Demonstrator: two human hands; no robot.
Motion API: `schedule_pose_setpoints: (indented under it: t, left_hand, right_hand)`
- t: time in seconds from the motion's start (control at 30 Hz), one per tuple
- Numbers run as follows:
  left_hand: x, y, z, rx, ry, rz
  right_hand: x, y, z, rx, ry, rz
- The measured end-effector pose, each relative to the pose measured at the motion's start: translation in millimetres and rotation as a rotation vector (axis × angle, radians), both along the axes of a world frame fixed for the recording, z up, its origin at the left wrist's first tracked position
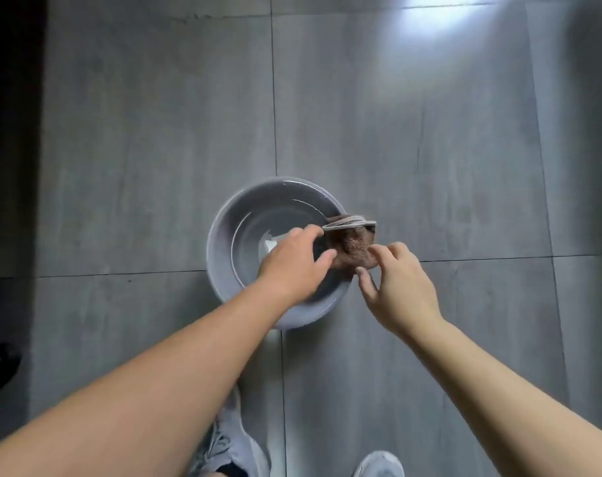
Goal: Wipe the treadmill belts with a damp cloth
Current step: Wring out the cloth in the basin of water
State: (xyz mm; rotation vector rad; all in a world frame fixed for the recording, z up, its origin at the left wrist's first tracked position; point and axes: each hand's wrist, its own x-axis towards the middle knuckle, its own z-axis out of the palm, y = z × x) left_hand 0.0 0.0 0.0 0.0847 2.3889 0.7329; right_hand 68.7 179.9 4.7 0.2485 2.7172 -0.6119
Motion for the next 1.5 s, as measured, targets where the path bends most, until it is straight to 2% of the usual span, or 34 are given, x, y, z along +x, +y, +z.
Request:
schedule_pose_setpoints:
  t: [0.1,0.23,0.37,0.53,0.6,0.67,0.8,0.9,1.07,1.13,1.23,1.3,1.4,1.5]
  left_hand:
    - [-12.3,21.9,-32.7,0.093,-0.018,0.133]
    - [-15.0,33.7,-55.1,0.250,-0.153,0.318]
    - [-9.8,31.6,-59.0,0.471,-0.253,0.525]
    - [-7.2,6.8,-37.4,0.645,-0.230,0.604]
    - [-5.3,-14.3,-34.3,0.627,-0.191,0.636]
    - [-3.8,-35.8,-38.9,0.552,-0.152,0.652]
    - [-2.8,-64.5,-71.7,0.332,-0.159,0.667]
    - [-0.5,-70.9,-96.2,0.186,-0.141,0.652]
    - [-5.3,-65.0,-109.8,0.122,-0.164,0.682]
    - [-6.2,-62.4,-117.2,0.141,-0.197,0.709]
    - [-3.3,-67.0,-156.9,0.269,-0.281,0.810]
    - [-2.3,-67.4,-146.6,0.331,-0.301,0.796]
    - [-0.3,-67.8,-103.9,0.450,-0.315,0.779]
    - [-2.2,-76.9,-78.7,0.613,-0.406,0.774]
  right_hand:
    - [-6.2,-2.0,-30.4,-0.115,0.042,-0.141]
    - [-13.3,-5.4,-50.3,-0.343,0.066,-0.290]
    - [-21.5,-5.1,-51.5,-0.550,-0.009,-0.478]
    - [-31.1,-15.5,-26.1,-0.477,0.188,-0.393]
    - [-34.4,-34.5,-19.8,-0.490,0.213,-0.353]
    - [-36.7,-56.1,-27.1,-0.508,0.139,-0.323]
    - [-40.2,-90.2,-66.0,-0.443,-0.026,-0.259]
    - [-43.5,-104.0,-89.8,-0.377,-0.074,-0.234]
    - [-54.5,-109.0,-109.1,-0.319,-0.079,-0.250]
    - [-58.1,-110.3,-113.5,-0.294,-0.102,-0.257]
    - [-61.0,-111.4,-115.0,-0.291,-0.140,-0.299]
    - [-63.2,-110.7,-109.2,-0.337,-0.169,-0.370]
    - [-65.0,-109.5,-95.2,-0.456,-0.194,-0.470]
    - [-68.5,-105.0,-80.3,-0.733,-0.308,-0.631]
